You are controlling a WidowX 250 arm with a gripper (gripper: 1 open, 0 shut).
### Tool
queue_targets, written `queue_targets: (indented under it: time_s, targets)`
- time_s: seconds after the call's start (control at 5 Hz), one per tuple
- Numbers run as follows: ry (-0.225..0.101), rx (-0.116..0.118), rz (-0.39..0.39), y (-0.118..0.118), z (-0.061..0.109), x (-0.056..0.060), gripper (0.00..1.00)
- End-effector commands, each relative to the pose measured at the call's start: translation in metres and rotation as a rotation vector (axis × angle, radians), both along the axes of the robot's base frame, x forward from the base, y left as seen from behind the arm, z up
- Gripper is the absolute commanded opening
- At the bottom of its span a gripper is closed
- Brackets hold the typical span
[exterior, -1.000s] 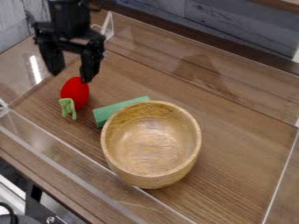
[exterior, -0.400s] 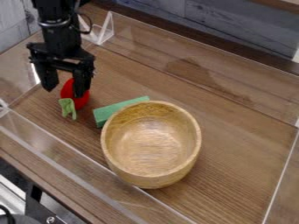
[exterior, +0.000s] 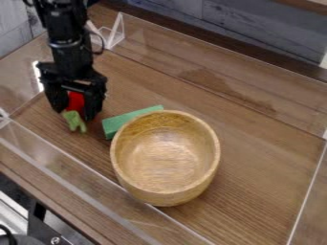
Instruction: Move the red object to the right side of the table
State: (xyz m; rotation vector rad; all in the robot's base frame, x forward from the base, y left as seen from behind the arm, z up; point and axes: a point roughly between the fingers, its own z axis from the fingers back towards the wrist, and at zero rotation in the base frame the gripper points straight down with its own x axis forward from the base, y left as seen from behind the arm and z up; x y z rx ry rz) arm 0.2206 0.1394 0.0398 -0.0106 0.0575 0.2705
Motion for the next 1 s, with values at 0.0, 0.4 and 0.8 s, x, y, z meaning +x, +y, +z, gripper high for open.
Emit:
queue_targets:
  time_s: [0.0, 0.4, 0.8]
  targets:
    - [-0.031, 0.015, 0.046, 0.002, -0.002, 0.005, 1.0]
    - [-0.042, 0.008, 0.167, 0.011, 0.018, 0.026, 1.0]
    - [-0.037, 0.015, 0.172, 0.021, 0.019, 0.03, 1.0]
